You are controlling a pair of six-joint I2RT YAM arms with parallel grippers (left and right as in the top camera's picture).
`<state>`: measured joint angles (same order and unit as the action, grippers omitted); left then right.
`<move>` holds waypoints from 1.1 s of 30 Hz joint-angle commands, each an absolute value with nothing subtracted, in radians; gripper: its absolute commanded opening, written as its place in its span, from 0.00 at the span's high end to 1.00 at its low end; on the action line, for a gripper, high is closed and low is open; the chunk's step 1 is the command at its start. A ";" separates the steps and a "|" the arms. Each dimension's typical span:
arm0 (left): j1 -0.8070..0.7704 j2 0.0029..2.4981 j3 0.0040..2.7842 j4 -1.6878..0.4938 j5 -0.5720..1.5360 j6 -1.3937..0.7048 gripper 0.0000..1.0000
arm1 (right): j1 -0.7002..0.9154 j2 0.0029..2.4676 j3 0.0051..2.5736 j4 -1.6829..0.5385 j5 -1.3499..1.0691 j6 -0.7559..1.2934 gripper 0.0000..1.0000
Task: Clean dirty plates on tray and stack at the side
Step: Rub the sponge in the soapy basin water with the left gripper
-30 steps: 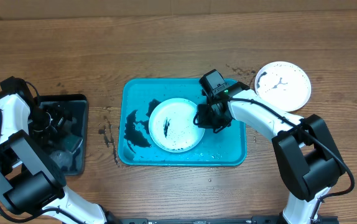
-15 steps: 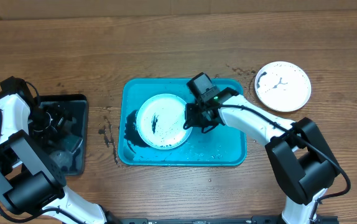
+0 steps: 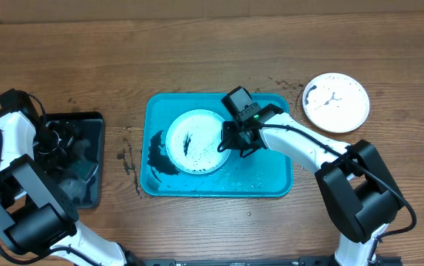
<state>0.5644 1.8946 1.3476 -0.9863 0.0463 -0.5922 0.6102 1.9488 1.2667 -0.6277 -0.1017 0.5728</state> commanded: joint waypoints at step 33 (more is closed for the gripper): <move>0.561 1.898 1.154 -0.881 -0.009 -0.741 0.96 | 0.609 1.947 1.263 -0.617 -0.078 0.577 0.96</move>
